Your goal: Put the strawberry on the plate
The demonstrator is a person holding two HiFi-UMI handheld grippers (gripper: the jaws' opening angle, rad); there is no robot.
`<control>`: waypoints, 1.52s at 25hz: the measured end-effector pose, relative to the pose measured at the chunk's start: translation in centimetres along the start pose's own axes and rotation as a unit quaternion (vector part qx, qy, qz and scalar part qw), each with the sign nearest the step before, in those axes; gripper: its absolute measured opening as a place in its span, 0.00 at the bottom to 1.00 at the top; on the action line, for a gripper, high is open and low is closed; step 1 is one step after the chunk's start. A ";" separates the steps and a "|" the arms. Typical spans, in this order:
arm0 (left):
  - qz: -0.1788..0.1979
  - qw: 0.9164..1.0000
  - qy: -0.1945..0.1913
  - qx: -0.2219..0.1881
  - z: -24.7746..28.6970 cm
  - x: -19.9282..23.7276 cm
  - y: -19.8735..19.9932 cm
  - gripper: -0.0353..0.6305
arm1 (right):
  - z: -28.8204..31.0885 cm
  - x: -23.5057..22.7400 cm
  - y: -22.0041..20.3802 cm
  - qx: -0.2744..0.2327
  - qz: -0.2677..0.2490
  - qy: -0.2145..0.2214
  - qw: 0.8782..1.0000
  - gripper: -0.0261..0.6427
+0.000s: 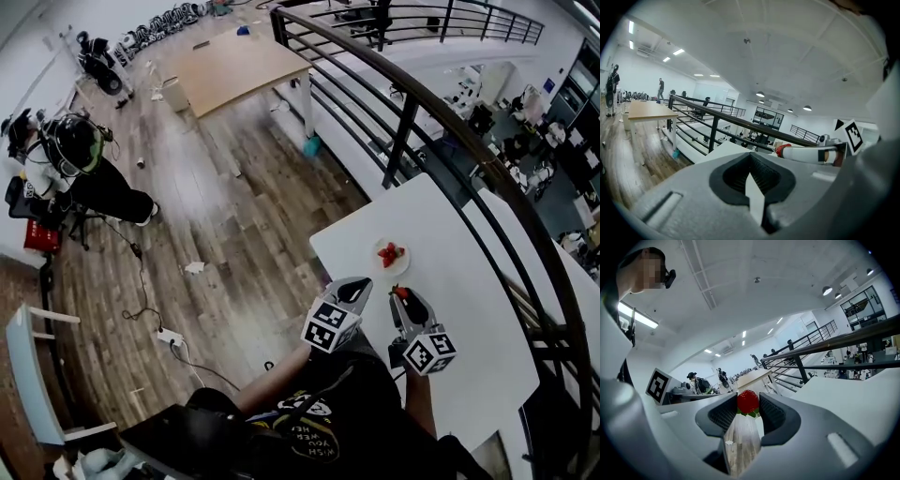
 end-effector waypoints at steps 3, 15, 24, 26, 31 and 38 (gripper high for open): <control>-0.005 1.000 0.001 0.011 0.1 1.0 -0.9 0.06 | 0.8 0.0 -0.8 0.001 0.011 -0.003 1.000 0.26; -0.025 0.999 0.019 0.033 3.5 2.4 0.1 0.06 | 3.1 -2.5 0.7 0.034 0.010 0.004 0.999 0.26; -0.029 0.999 0.032 0.031 4.8 2.0 0.3 0.06 | 2.9 -4.4 1.2 0.038 0.011 0.008 0.999 0.26; -0.024 0.999 0.034 0.032 4.7 1.9 0.4 0.06 | 2.9 -4.5 1.1 0.040 0.012 0.011 0.999 0.26; -0.020 0.999 0.026 0.041 5.6 2.7 0.5 0.06 | 3.9 -5.5 1.3 0.044 0.011 0.002 0.999 0.26; -0.021 0.998 -0.002 0.062 7.3 4.7 0.0 0.06 | 5.2 -6.2 1.5 0.047 0.008 -0.036 0.998 0.26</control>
Point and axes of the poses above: the fingertips, and each gripper's own axes: z forward along the fingers, x to its left, y out of its top, the point moved 4 cm from there along -z, backward along the fingers, and after that the axes turned 1 degree about -y, right-handed, at the moved point
